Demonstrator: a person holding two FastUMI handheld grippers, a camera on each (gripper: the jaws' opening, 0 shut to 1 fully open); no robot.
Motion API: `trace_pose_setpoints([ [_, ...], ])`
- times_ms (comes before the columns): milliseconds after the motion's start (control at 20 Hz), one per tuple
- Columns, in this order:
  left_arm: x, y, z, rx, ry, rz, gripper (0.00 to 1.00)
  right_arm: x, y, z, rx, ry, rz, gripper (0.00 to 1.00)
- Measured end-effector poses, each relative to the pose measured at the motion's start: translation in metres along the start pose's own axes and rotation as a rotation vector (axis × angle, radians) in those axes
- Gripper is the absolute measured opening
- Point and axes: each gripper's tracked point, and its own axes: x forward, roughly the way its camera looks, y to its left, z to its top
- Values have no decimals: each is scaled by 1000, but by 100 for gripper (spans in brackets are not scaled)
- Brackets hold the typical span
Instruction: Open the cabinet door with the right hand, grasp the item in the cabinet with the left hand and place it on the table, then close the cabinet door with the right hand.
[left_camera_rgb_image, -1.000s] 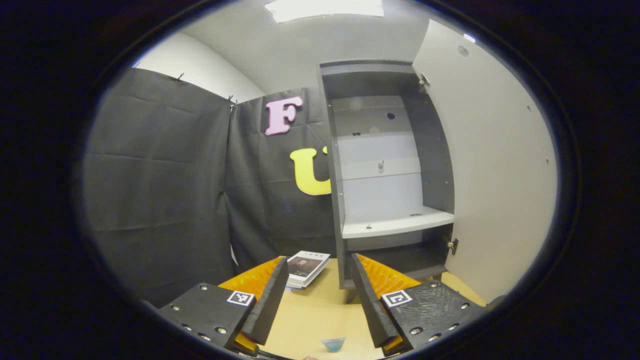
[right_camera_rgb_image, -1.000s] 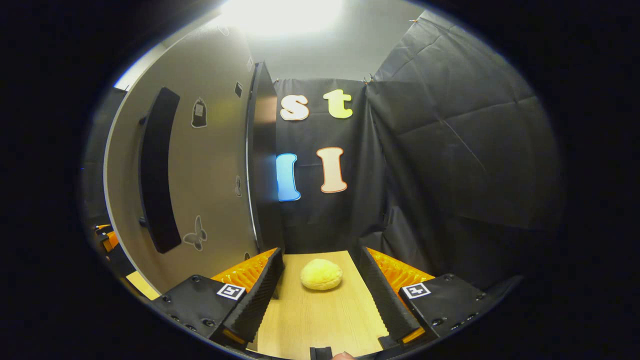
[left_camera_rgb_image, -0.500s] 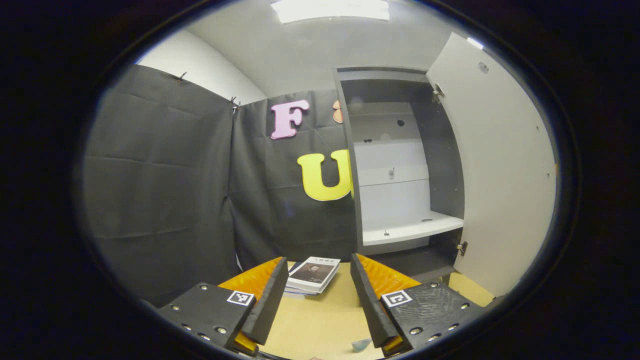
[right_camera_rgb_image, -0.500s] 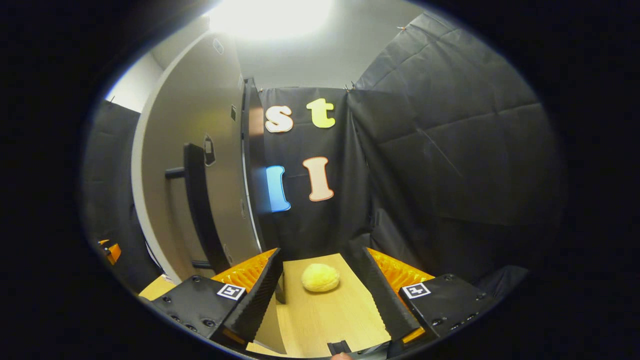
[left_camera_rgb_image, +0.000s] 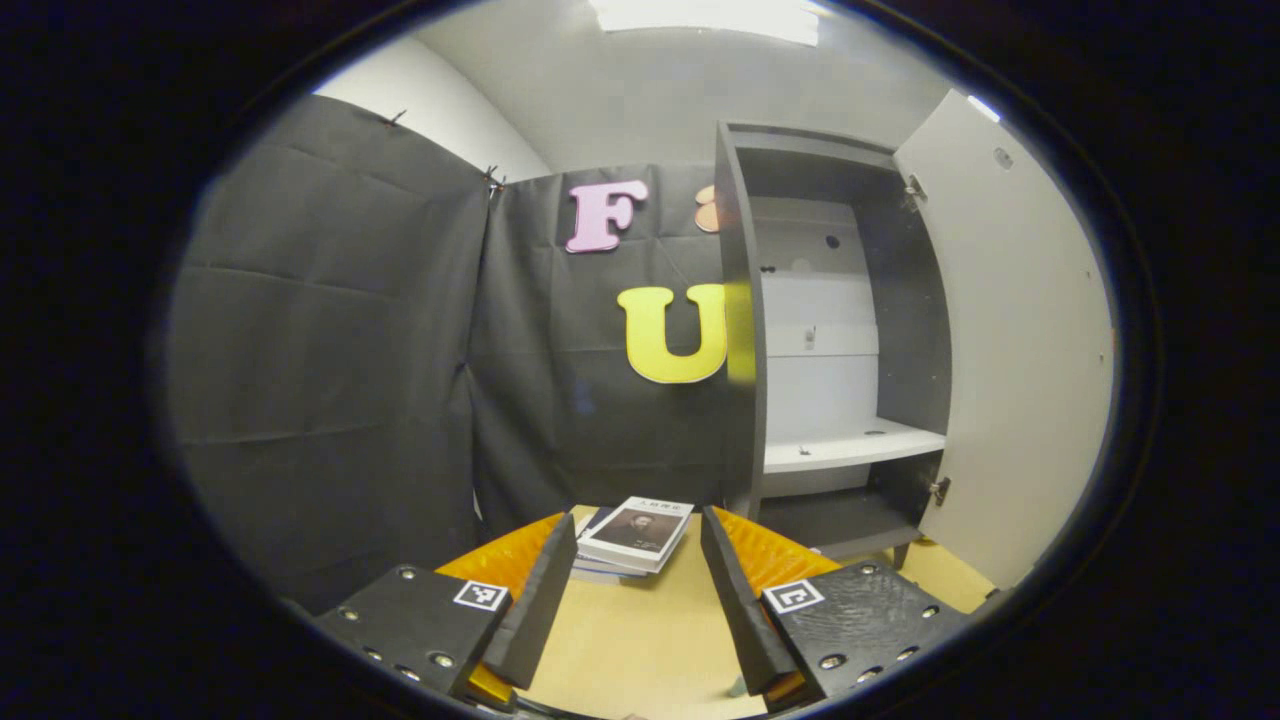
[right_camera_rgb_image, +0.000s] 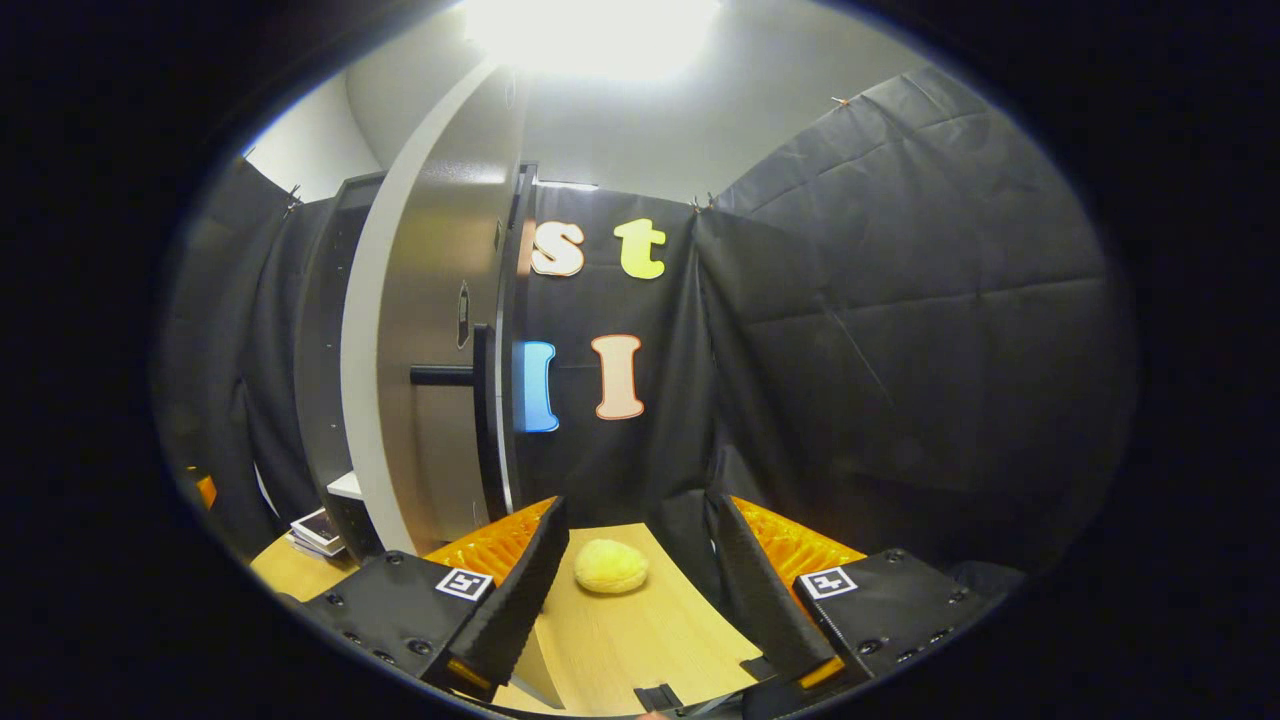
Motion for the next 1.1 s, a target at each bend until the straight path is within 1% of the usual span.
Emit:
trace_pose_setpoints([
  [50,2,1,0,3,-1,-8,77,1,1,1,5,3,-2,92],
  [100,4,3,-1,8,-3,-15,77,1,2,0,12,5,-1,92],
  [150,6,3,0,13,-4,-24,75,0,6,1,17,4,3,92],
  [250,7,5,1,18,-10,-38,75,-7,22,0,18,1,18,92],
  [300,8,6,3,17,-13,-45,75,-13,33,0,16,-1,26,95],
  [350,8,7,3,17,-13,-51,77,-16,39,0,17,-2,29,95],
  [400,8,10,2,18,-13,-58,75,-20,44,0,19,-4,31,95],
  [450,8,11,3,19,-14,-63,75,-23,49,1,22,-7,33,92],
  [500,9,13,4,23,-15,-69,75,-24,53,1,27,-8,35,92],
  [550,9,15,5,27,-18,-74,77,-25,58,1,32,-10,38,92],
  [850,9,27,6,28,-27,-100,77,-30,92,1,43,-10,72,92],
  [900,10,29,5,28,-25,-102,75,-32,99,2,41,-10,77,92],
  [950,11,33,5,28,-25,-103,77,-32,105,2,40,-10,83,92],
  [1100,12,43,4,25,-26,-103,77,-35,124,1,37,-7,104,92],
])
